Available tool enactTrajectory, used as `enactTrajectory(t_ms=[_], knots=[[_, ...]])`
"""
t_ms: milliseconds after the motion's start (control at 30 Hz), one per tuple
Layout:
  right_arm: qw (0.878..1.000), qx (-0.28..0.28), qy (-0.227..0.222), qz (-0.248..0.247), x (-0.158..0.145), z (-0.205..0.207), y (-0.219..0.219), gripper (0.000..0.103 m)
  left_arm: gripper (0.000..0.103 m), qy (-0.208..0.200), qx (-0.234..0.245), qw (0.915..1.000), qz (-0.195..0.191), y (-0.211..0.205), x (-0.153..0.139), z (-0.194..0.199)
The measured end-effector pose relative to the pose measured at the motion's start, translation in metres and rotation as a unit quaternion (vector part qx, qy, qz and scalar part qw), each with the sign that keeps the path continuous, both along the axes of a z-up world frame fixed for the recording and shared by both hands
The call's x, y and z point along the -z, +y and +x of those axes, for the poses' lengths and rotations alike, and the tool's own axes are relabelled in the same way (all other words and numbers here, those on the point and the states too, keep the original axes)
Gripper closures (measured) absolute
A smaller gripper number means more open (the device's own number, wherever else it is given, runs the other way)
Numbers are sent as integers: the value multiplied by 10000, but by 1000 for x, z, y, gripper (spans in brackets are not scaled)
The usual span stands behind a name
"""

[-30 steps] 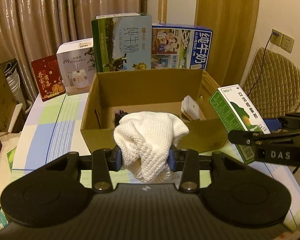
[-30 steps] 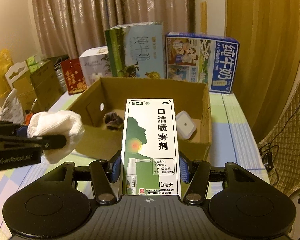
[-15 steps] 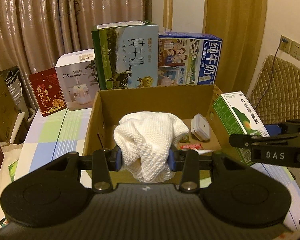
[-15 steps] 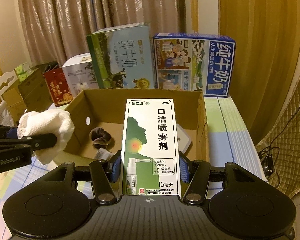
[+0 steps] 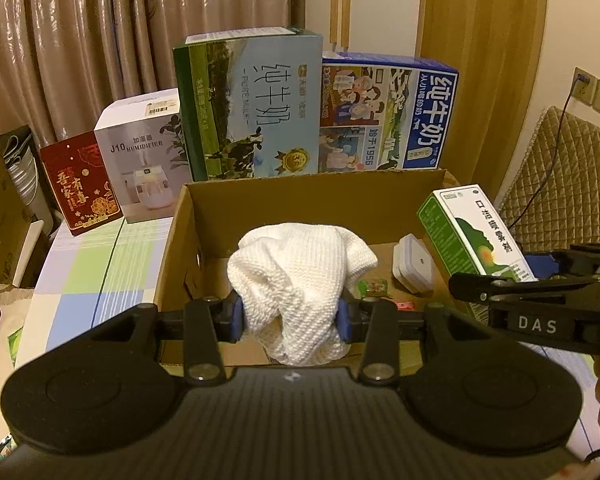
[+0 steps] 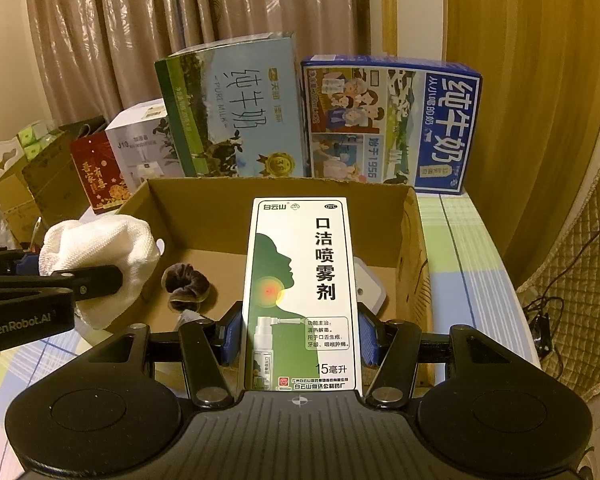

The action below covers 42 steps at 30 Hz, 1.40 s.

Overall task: Organize objects
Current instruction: 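Carry the white cloth and green spray box over the cardboard box and open both tools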

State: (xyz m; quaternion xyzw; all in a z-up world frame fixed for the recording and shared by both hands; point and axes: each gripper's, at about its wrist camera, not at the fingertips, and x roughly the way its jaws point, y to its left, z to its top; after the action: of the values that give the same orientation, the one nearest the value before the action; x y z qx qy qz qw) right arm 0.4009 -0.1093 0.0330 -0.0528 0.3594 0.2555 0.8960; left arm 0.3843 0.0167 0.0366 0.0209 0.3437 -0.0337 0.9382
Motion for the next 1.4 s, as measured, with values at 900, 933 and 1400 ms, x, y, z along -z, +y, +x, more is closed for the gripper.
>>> enactTrajectory(t_ms=[900,933,1400], knots=[[9999,70,98,97,17,26,13,50,65,165,-65,9998,-56,2,16,39],[9999,75,108,108,17,27,13,50,65,173,-70,9998,-66,3,16,40],[9995,184,78,232,14,29,8,50,38,186,-244,9995,-118,10,21,46]])
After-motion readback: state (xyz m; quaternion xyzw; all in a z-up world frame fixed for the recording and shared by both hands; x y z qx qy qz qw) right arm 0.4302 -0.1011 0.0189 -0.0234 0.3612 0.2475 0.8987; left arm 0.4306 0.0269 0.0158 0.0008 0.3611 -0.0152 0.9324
